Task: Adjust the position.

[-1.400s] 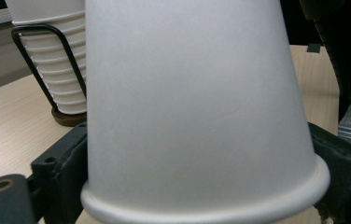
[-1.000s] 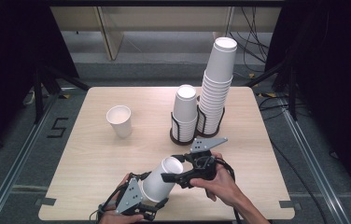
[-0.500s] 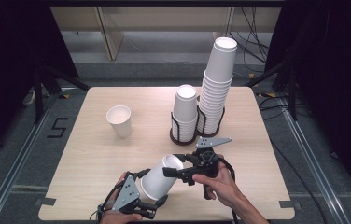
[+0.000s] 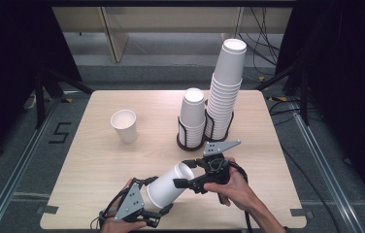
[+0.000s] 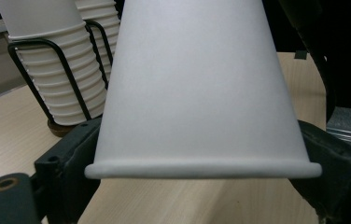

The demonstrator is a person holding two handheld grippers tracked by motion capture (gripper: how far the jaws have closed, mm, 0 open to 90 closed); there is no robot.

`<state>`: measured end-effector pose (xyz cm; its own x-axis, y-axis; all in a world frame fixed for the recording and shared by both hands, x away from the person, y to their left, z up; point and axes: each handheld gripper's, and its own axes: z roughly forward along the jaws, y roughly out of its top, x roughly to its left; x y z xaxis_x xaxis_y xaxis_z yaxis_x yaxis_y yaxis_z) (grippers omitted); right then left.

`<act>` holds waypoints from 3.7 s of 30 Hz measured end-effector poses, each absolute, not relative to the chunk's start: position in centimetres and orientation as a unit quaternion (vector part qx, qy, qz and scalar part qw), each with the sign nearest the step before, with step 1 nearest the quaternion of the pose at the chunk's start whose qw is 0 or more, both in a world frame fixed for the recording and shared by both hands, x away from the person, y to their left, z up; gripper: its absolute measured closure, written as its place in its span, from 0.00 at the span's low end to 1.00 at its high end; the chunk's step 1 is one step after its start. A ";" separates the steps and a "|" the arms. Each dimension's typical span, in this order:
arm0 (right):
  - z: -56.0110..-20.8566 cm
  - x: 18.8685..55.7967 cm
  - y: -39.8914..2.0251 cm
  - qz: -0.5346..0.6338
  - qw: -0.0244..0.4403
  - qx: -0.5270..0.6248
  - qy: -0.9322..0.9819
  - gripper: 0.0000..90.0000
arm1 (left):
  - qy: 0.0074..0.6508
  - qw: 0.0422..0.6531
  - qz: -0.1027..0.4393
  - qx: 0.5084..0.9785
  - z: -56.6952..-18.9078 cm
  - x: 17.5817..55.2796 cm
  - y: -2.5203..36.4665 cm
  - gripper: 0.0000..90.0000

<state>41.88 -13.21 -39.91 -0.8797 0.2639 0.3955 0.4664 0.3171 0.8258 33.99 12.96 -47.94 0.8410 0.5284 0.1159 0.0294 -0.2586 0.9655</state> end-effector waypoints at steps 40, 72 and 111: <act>-41.0 39.0 -10.7 -0.307 -0.023 0.007 -0.951 0.20 | 0.120 0.450 0.114 0.877 -48.5 34.0 12.3 0.12; -43.9 36.3 -7.6 -0.173 -0.061 0.092 -0.979 0.25 | 0.063 0.448 0.101 0.886 -48.0 33.2 12.0 0.12; -41.1 39.7 -11.4 -0.378 -0.020 0.023 -0.925 0.24 | 0.210 0.628 0.072 0.746 -47.1 34.5 13.5 0.07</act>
<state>39.68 -11.40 -41.11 -0.9981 -0.0287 -0.0539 -0.0582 0.7128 0.6990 34.54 13.50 -47.09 0.9014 0.4036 -0.1565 0.2234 -0.1241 0.9668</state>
